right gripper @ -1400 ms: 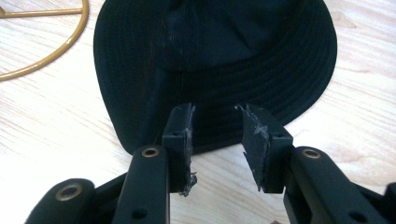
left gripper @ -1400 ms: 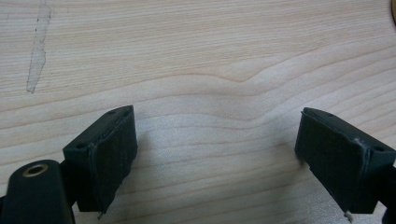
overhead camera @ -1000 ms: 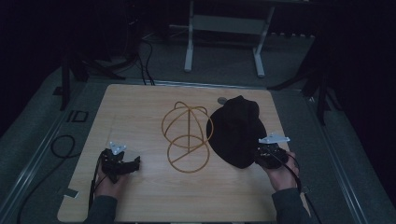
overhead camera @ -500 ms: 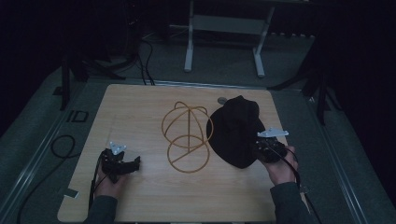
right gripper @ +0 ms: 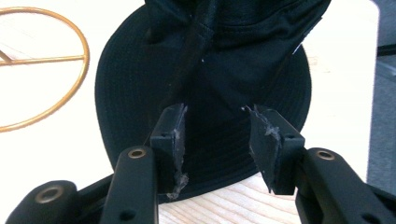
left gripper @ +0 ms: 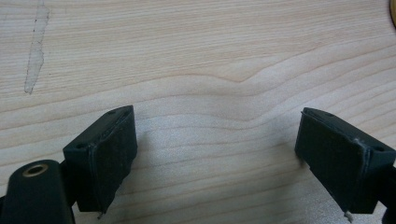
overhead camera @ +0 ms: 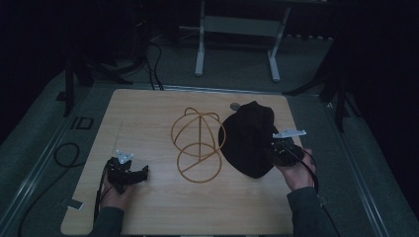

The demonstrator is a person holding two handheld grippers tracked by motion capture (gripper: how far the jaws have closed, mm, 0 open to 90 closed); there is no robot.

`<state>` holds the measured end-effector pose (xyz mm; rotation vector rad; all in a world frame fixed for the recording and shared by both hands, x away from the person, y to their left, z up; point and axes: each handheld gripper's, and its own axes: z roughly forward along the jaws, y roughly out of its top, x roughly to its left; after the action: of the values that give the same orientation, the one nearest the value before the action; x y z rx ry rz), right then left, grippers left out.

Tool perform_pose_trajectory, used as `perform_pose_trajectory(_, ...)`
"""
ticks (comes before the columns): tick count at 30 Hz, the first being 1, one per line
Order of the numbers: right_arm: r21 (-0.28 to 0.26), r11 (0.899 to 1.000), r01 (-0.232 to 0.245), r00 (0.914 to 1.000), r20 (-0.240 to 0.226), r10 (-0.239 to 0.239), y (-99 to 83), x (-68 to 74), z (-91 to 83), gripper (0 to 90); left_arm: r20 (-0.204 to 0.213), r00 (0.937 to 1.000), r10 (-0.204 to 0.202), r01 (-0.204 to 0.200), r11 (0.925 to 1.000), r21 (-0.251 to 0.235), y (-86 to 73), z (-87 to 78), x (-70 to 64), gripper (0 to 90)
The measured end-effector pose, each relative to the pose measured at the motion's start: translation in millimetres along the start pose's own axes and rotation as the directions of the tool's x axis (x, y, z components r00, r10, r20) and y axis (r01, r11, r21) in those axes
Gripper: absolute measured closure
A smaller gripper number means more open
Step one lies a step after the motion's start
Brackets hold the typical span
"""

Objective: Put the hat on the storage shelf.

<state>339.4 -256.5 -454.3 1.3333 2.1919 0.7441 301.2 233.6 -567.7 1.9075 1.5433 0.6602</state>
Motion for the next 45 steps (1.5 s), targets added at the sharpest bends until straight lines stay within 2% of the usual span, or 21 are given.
perform_pose_trajectory(7, 0.028, 1.000, -0.006, 0.9990, -0.045, 0.007, 6.3, 0.4, 2.6, 51.1, 0.000, 1.0000, 0.000, 0.000, 1.0000, 0.000, 0.0, 0.0, 0.0, 13.3)
perform_pose_trajectory(15, 0.067, 0.998, 0.001, 0.9974, -0.072, 0.004, 14.0, 1.2, 8.6, 49.5, 0.000, 1.0000, -0.001, 0.001, 1.0000, -0.001, 0.0, 0.0, -0.1, 13.3)
perform_pose_trajectory(26, 0.107, 0.994, -0.011, 0.9966, -0.080, 0.019, 20.1, -0.6, 18.3, 48.5, 0.000, 1.0000, 0.001, -0.001, 1.0000, 0.000, 0.0, 0.0, 0.1, 13.3)
perform_pose_trajectory(40, 0.176, 0.984, -0.011, 0.9947, -0.099, 0.029, 35.0, 2.2, 31.8, 51.0, 0.000, 1.0000, -0.002, 0.002, 1.0000, -0.001, 0.0, 0.1, -0.1, 13.3)
perform_pose_trajectory(45, 0.219, 0.976, -0.020, 0.9929, -0.110, 0.045, 42.7, 2.6, 38.1, 51.1, 0.000, 1.0000, -0.001, 0.001, 1.0000, -0.001, 0.0, 0.0, -0.1, 13.3)
